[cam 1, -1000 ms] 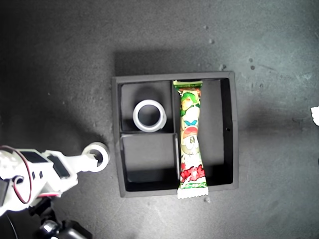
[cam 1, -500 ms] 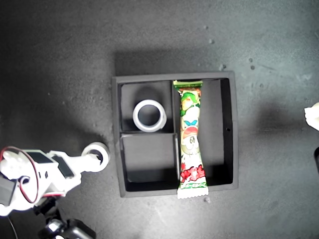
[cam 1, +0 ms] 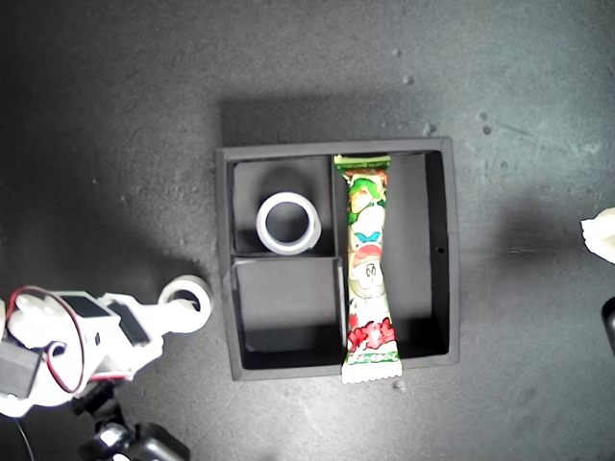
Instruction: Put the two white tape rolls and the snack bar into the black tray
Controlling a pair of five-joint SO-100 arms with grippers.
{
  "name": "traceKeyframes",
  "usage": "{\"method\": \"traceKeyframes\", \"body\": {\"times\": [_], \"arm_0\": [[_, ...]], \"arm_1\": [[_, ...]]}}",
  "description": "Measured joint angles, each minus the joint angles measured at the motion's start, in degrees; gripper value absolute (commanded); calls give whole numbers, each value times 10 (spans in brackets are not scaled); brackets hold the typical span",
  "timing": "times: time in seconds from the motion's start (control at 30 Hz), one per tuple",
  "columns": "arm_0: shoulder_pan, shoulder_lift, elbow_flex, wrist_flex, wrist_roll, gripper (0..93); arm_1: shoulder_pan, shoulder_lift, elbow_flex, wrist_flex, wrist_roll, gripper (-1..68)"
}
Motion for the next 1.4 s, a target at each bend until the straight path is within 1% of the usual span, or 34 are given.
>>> {"method": "traceKeyframes", "body": {"times": [0.13, 0.73, 0.87, 1.13, 1.2, 1.27, 1.37, 1.4], "arm_0": [[-7, -5, -1, 0, 0, 167], [-41, -57, 13, 4, -3, 162], [-42, -50, 20, 4, -3, 163], [-64, -57, 36, 7, -9, 164], [-61, -55, 35, 8, -9, 162], [-62, -55, 35, 8, -9, 137], [-63, -55, 35, 8, -9, 20], [-62, -55, 35, 8, -9, 0]], "arm_1": [[-11, 0, 4, -6, 0, -6], [-18, 0, 25, -40, 0, -5], [-25, 0, 26, -41, 0, -5], [-28, 0, 26, -41, 0, -5], [-28, 0, 26, -41, 0, -5], [-28, 0, 26, -41, 0, -5], [-28, 0, 26, -43, 0, -5], [-28, 0, 26, -43, 0, -5]]}}
